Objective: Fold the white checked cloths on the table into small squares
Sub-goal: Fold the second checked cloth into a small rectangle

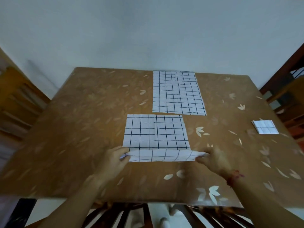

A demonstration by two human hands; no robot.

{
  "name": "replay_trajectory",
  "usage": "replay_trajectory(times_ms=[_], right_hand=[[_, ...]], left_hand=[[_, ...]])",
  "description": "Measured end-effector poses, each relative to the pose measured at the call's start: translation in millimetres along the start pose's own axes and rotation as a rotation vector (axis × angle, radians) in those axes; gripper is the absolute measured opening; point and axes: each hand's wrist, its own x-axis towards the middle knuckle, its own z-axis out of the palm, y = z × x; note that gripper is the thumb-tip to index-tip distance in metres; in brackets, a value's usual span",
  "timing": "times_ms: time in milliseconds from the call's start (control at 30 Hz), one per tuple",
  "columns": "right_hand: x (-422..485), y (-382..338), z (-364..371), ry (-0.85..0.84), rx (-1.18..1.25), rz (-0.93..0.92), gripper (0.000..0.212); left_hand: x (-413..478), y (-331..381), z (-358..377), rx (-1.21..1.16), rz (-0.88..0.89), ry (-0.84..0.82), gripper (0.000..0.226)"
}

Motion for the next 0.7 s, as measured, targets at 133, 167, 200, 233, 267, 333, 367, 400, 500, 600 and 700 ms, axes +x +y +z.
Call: replay_trajectory(times_ms=[133, 167, 200, 233, 267, 333, 367, 400, 500, 600, 700], right_hand=[[-13, -3, 7, -0.058, 0.081, 0.009, 0.014], [-15, -4, 8, -0.076, 0.108, 0.017, 0.016], [-16, -4, 9, -0.087, 0.120, 0.021, 0.017], [-17, -4, 10, -0.099, 0.129, 0.026, 0.016], [-18, -3, 11, -0.119, 0.151, 0.036, 0.014], [-18, -2, 14, -0.175, 0.187, 0.047, 0.009], [-18, -1, 17, -0.198, 0.189, 0.051, 0.008], [-18, 0, 20, -0.213, 0.184, 0.057, 0.008], [-16, 2, 28, -0.175, 0.234, 0.110, 0.011], [-2, 1, 35, -0.070, 0.354, 0.175, 0.015], [19, -4, 40, -0.005, 0.415, 0.237, 0.016]], left_hand=[[-19, -3, -6, -0.034, -0.046, -0.013, 0.008], [-21, -5, -7, -0.035, -0.055, -0.008, 0.007], [-22, -7, -8, -0.037, -0.059, 0.001, 0.007], [-23, -8, -8, -0.039, -0.060, 0.011, 0.007], [-23, -9, -9, -0.040, -0.057, 0.018, 0.007], [-21, -10, -10, -0.039, -0.053, 0.025, 0.007], [-19, -11, -11, -0.037, -0.052, 0.024, 0.007], [-16, -11, -12, -0.032, -0.053, 0.022, 0.008], [-8, -17, -12, -0.005, -0.057, 0.036, 0.006], [5, -25, -11, 0.046, -0.077, 0.064, 0.007], [21, -28, -9, 0.092, -0.081, 0.084, 0.008]])
